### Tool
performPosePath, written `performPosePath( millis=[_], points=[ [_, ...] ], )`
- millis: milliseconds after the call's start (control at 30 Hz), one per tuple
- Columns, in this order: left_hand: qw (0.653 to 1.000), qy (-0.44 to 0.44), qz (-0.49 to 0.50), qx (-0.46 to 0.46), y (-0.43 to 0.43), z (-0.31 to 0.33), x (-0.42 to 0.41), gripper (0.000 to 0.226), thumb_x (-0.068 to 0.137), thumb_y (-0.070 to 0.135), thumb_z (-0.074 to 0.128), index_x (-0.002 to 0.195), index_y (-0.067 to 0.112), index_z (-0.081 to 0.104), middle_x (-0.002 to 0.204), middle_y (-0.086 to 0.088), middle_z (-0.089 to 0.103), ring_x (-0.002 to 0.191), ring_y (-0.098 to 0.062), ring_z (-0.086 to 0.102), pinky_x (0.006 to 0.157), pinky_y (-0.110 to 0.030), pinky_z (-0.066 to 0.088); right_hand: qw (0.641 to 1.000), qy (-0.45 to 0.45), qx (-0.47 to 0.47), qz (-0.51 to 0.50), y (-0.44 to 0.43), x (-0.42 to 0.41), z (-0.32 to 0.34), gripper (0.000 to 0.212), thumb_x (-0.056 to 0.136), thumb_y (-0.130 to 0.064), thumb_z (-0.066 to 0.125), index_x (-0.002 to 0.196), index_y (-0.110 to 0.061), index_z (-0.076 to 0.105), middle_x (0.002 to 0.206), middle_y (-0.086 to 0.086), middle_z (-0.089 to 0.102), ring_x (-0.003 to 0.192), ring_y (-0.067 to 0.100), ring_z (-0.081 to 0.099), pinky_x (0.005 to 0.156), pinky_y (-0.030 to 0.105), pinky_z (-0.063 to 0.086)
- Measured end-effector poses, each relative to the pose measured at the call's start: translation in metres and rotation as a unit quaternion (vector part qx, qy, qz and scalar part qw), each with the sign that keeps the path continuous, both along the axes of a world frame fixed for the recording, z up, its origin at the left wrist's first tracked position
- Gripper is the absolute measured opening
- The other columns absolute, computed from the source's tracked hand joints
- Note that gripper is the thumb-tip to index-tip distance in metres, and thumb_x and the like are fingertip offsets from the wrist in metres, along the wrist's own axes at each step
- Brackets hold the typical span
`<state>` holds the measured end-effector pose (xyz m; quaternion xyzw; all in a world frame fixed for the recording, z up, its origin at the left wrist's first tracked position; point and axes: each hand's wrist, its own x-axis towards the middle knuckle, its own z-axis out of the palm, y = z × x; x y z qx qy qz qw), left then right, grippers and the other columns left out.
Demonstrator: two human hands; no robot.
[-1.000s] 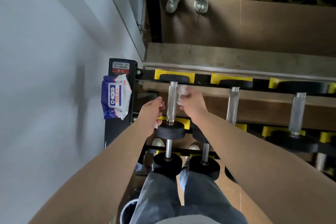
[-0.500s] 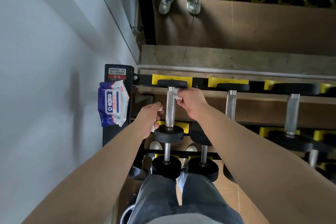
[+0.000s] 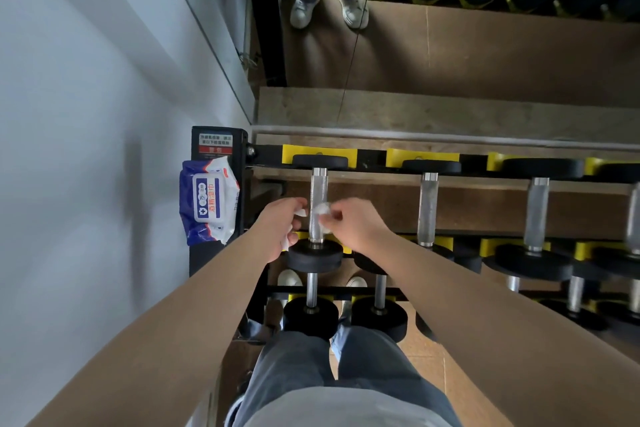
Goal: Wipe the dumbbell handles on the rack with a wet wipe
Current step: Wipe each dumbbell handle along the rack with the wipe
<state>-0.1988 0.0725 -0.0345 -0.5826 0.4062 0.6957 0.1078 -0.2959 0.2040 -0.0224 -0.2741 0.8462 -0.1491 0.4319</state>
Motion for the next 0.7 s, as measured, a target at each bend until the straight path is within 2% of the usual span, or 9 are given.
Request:
performPosePath(
  millis=[100, 200, 267, 333, 400, 433, 567, 633, 700],
  points=[
    [1.000, 0.013, -0.005, -0.004, -0.002, 0.004, -0.003, 0.017, 0.101, 0.014, 0.051, 0.105, 0.016, 0.067, 0.091, -0.002, 0.057, 0.059, -0.010, 0.039, 0.045, -0.020, 0.027, 0.995, 0.049, -0.062, -0.057, -0.013, -0.015, 0.007, 0.031, 0.098, -0.045, 0.061, 0.077, -0.023, 0.061, 0.089, -0.002, 0.056, 0.074, 0.011, 0.055, 0.068, 0.028, 0.044],
    [1.000, 0.014, 0.006, -0.003, -0.005, 0.002, -0.004, 0.014, 0.101, 0.014, 0.055, 0.108, 0.014, 0.067, 0.094, -0.003, 0.058, 0.061, -0.010, 0.041, 0.046, -0.021, 0.029, 0.976, 0.064, -0.120, -0.172, -0.023, -0.020, 0.011, 0.024, 0.096, -0.031, 0.069, 0.078, -0.024, 0.054, 0.077, -0.006, 0.056, 0.068, 0.007, 0.052, 0.058, 0.023, 0.037],
    [0.999, 0.022, 0.025, 0.001, -0.007, 0.000, -0.003, 0.013, 0.099, 0.012, 0.057, 0.109, 0.013, 0.066, 0.093, -0.005, 0.059, 0.059, -0.010, 0.043, 0.042, -0.018, 0.032, 0.963, 0.059, -0.146, -0.220, -0.022, -0.015, 0.009, 0.020, 0.097, -0.024, 0.068, 0.084, -0.024, 0.053, 0.078, -0.008, 0.057, 0.070, 0.006, 0.053, 0.058, 0.020, 0.038],
    [0.998, 0.032, 0.052, 0.000, -0.008, -0.001, -0.002, 0.015, 0.099, 0.004, 0.054, 0.109, 0.013, 0.062, 0.090, -0.008, 0.061, 0.055, -0.009, 0.047, 0.039, -0.016, 0.037, 0.961, 0.046, -0.159, -0.222, -0.019, -0.005, 0.005, 0.007, 0.100, -0.023, 0.066, 0.103, -0.025, 0.059, 0.090, -0.013, 0.061, 0.078, 0.003, 0.058, 0.063, 0.017, 0.042],
    [0.996, 0.037, 0.085, 0.002, -0.007, -0.002, 0.001, 0.021, 0.101, -0.001, 0.048, 0.115, 0.011, 0.057, 0.092, -0.014, 0.062, 0.056, -0.011, 0.054, 0.041, -0.016, 0.046, 0.968, 0.046, -0.155, -0.193, -0.012, 0.004, -0.002, 0.018, 0.101, -0.025, 0.064, 0.119, -0.024, 0.064, 0.101, -0.013, 0.065, 0.084, 0.001, 0.059, 0.067, 0.012, 0.042],
    [0.995, 0.034, 0.094, 0.002, -0.008, -0.003, 0.002, 0.022, 0.102, -0.001, 0.045, 0.118, 0.010, 0.056, 0.093, -0.015, 0.062, 0.056, -0.012, 0.056, 0.042, -0.016, 0.048, 0.975, 0.047, -0.144, -0.164, -0.007, 0.007, -0.004, 0.020, 0.100, -0.026, 0.065, 0.120, -0.022, 0.065, 0.105, -0.011, 0.066, 0.086, 0.001, 0.059, 0.068, 0.010, 0.041],
    [0.999, -0.023, 0.006, -0.045, -0.012, -0.011, 0.008, 0.022, 0.102, 0.015, 0.051, 0.120, 0.017, 0.063, 0.080, -0.004, 0.059, 0.048, -0.009, 0.043, 0.034, -0.018, 0.031, 0.997, -0.007, -0.070, -0.044, 0.013, 0.016, -0.013, 0.024, 0.098, -0.031, 0.067, 0.119, -0.020, 0.066, 0.111, -0.006, 0.068, 0.087, 0.004, 0.062, 0.067, 0.011, 0.041],
    [0.997, -0.038, -0.030, -0.065, -0.013, -0.013, 0.009, 0.022, 0.100, 0.021, 0.055, 0.119, 0.017, 0.066, 0.077, -0.002, 0.053, 0.049, -0.011, 0.035, 0.036, -0.020, 0.024, 0.994, -0.053, -0.038, -0.089, 0.016, 0.016, -0.015, 0.019, 0.098, -0.027, 0.065, 0.117, -0.023, 0.068, 0.109, -0.006, 0.070, 0.084, 0.004, 0.063, 0.066, 0.014, 0.044],
    [0.996, -0.030, -0.050, -0.069, -0.012, -0.014, 0.010, 0.023, 0.100, 0.022, 0.055, 0.119, 0.018, 0.067, 0.078, -0.004, 0.048, 0.051, -0.013, 0.032, 0.036, -0.021, 0.022, 0.979, -0.081, -0.039, -0.185, 0.011, 0.010, -0.013, 0.020, 0.098, -0.018, 0.063, 0.115, -0.026, 0.070, 0.104, -0.006, 0.070, 0.083, 0.005, 0.065, 0.067, 0.017, 0.050]
  ],
)
